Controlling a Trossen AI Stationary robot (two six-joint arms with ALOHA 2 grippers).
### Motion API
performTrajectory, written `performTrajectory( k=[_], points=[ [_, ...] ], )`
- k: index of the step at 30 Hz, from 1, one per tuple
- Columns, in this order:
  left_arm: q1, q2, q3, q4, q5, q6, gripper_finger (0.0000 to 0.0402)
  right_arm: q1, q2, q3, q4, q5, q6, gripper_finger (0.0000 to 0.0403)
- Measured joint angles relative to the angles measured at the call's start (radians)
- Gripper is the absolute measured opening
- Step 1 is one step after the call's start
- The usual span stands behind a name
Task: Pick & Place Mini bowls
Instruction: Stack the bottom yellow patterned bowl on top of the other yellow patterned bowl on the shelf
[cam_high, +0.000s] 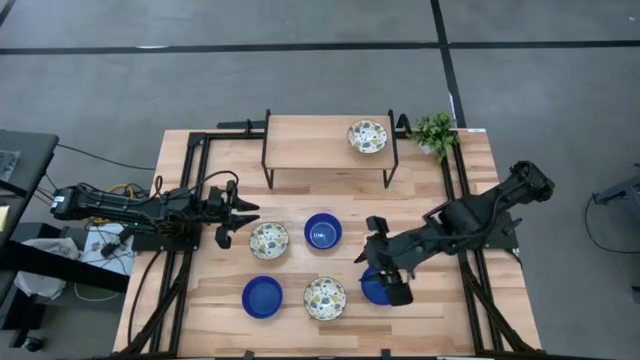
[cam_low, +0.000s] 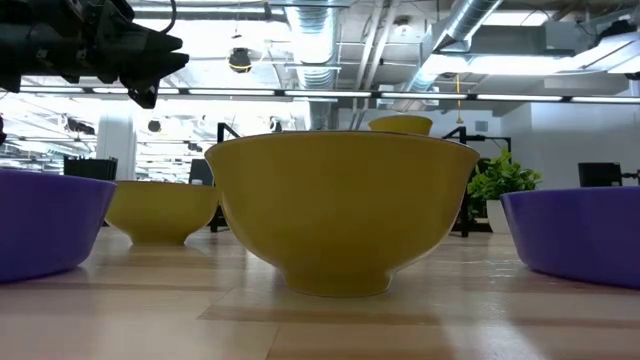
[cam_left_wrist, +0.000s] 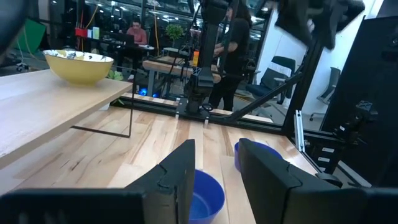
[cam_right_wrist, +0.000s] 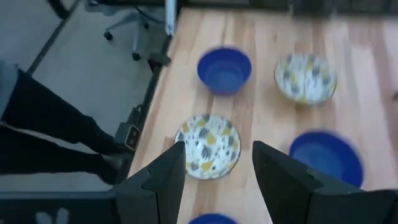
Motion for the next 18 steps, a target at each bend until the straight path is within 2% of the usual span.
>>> performTrajectory(
  k=[6,18],
  points=[
    [0.0,0.0,0.0,0.01,0.0,0.0,0.0122,-0.022,0.09,-0.021,-0.034,-0.013,0.164,0.0177],
    [0.0,0.0,0.0,0.025,0.0,0.0,0.0122,-0.075,0.299,-0.022,-0.042,-0.194,0.12,0.0177]
  ],
)
